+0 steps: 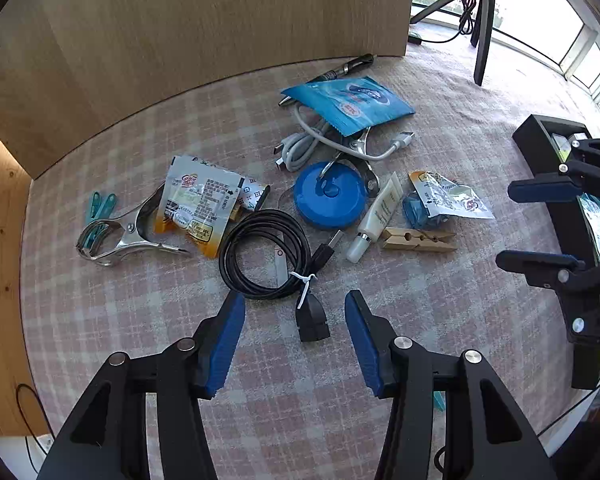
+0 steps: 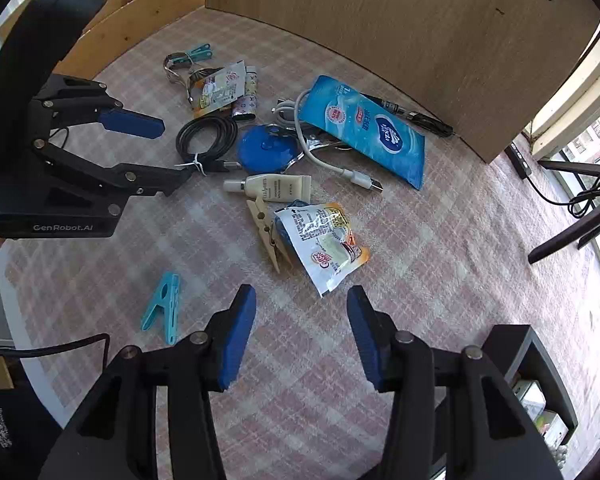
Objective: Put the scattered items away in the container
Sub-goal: 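Grasp the black cable with the left gripper while the right grasps the snack packet, then carry the cable and snack packet to the tray and release them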
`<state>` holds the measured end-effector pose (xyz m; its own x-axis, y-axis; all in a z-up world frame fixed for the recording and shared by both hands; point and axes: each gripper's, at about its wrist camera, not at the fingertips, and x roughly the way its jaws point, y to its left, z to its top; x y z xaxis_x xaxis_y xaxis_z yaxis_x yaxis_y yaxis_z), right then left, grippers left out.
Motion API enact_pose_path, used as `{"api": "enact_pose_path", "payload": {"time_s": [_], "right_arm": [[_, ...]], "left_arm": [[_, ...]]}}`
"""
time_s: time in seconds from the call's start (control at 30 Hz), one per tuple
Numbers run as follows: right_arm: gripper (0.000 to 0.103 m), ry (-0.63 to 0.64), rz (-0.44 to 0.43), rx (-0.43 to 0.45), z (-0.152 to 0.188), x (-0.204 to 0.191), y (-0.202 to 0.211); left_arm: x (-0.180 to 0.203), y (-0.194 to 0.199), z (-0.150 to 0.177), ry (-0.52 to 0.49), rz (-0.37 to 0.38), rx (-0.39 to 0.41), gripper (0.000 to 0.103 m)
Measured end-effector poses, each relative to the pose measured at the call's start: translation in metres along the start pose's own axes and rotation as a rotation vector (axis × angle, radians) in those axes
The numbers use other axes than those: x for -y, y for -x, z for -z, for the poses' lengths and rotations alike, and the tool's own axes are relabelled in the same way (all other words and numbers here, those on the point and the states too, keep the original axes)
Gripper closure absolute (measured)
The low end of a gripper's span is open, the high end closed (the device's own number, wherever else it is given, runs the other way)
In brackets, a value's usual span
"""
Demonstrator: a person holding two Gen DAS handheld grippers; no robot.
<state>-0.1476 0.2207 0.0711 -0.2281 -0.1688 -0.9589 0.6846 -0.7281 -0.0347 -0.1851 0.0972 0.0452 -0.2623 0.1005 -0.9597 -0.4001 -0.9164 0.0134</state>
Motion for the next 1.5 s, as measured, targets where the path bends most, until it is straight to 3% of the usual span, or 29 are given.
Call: {"api": "enact_pose_path", "payload": {"time_s": [0.37, 0.7, 0.8, 0.9, 1.0, 1.07, 1.13, 1.2, 1.5], "right_arm": [[0.058, -0.035, 0.015, -0.019, -0.013, 0.023, -0.027], [0.058, 0.002, 0.004, -0.006, -0.017, 0.019, -0.029], [0.058, 0.057, 0.069, -0.011, -0.018, 0.01, -0.033], [0.058, 0.038, 0.076, -0.021, -0.021, 0.015, -0.037], [0.067, -0.018, 0.045, -0.017, -0.024, 0.025, -0.034], [0.072, -0.045, 0.028, -0.009, -0.025, 0.033, -0.028], [0.088, -0.075, 0.02, -0.003, -0.026, 0.041, -0.023], [0.093, -0.113, -0.007, 0.001, -0.025, 0.05, -0.019], [0.095, -0.253, -0.09, 0.022, -0.009, 0.069, 0.0]], "left_arm": [[0.008, -0.024, -0.011, -0.066, -0.008, -0.037, 0.054], [0.005, -0.034, -0.018, -0.059, 0.017, -0.051, 0.055], [0.002, -0.033, -0.017, -0.05, 0.026, -0.046, 0.058], [0.001, -0.032, -0.015, -0.049, 0.023, -0.041, 0.066], [-0.001, -0.03, -0.015, -0.047, 0.024, -0.041, 0.08], [-0.004, -0.029, -0.013, -0.044, 0.022, -0.044, 0.081], [-0.01, -0.028, -0.012, -0.04, 0.025, -0.044, 0.083], [-0.011, -0.027, -0.011, -0.039, 0.014, -0.042, 0.084], [-0.024, -0.009, 0.006, 0.037, 0.055, -0.02, 0.087]]}}
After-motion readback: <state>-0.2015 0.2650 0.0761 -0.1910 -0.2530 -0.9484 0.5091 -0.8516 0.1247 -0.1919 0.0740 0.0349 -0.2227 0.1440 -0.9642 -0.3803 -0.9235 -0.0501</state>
